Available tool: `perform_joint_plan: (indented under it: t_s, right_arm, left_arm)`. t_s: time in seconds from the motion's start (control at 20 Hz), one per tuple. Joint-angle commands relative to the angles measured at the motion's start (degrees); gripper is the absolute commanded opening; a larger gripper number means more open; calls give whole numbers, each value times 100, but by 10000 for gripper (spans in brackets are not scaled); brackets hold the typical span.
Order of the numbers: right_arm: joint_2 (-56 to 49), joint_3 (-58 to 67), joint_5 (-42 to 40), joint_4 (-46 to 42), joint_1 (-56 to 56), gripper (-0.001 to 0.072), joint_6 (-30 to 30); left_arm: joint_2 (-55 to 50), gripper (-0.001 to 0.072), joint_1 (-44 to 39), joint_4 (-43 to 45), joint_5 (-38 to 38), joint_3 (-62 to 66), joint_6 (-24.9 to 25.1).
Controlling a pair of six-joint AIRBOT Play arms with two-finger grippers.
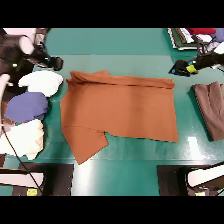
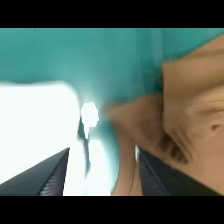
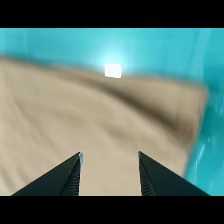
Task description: Fold the shirts.
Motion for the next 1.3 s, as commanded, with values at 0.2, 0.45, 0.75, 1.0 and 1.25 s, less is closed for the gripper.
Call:
perform_joint_plan:
  t_s: [0.2,0.45,0.75,1.0,1.25]
  right_arm:
    - [2035,-2728,527,1117,-570,413,-780]
    - [2894,-3882,516,1427,-680,413,-927]
    - [3386,-4188,522,1434,-680,413,-922]
    - [3639,-4183,522,1425,-682,413,-918]
    - [4019,-4382,809,782,-988,413,-732]
  left_arm:
    - [1711,500,1226,-1552,-1141,-2485,225]
    - [2393,500,1272,-1930,-778,-4750,295]
    - [2389,500,1272,-2704,-90,-5869,599]
    - [2378,499,1270,-3154,308,-6037,673]
    - [2396,25,1270,-3412,380,-5932,769]
